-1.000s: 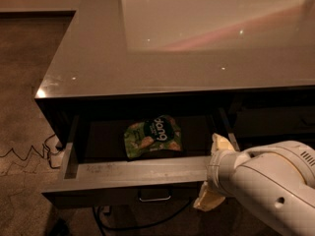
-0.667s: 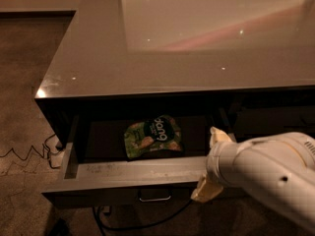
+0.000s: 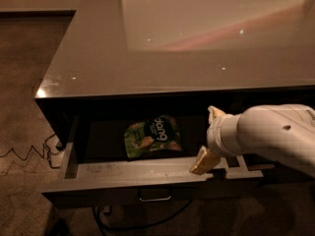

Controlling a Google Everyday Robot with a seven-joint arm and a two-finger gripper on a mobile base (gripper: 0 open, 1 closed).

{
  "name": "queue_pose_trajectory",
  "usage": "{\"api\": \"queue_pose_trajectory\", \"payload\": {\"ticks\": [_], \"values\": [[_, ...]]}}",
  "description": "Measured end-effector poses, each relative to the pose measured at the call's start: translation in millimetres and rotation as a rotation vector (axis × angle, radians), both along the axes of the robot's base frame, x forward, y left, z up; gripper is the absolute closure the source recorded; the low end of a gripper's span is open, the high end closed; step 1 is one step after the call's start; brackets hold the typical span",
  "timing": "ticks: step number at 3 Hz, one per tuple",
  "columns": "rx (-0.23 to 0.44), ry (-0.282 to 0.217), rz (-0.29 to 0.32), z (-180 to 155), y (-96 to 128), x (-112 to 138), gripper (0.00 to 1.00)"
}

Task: Open top drawer

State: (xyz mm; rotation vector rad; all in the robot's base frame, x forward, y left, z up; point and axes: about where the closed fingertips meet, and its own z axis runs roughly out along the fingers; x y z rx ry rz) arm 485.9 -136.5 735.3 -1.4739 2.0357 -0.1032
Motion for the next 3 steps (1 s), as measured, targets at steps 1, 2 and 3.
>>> {"api": "queue_pose_trajectory", "payload": {"ticks": [1, 2, 3], "values": [[0.001, 0.008, 0.011, -3, 2, 22, 0.19], [-0.012, 0.027, 0.024, -13, 6, 33, 0.42], [-0.019, 0.070, 0.048, -35, 17, 32, 0.65]]}}
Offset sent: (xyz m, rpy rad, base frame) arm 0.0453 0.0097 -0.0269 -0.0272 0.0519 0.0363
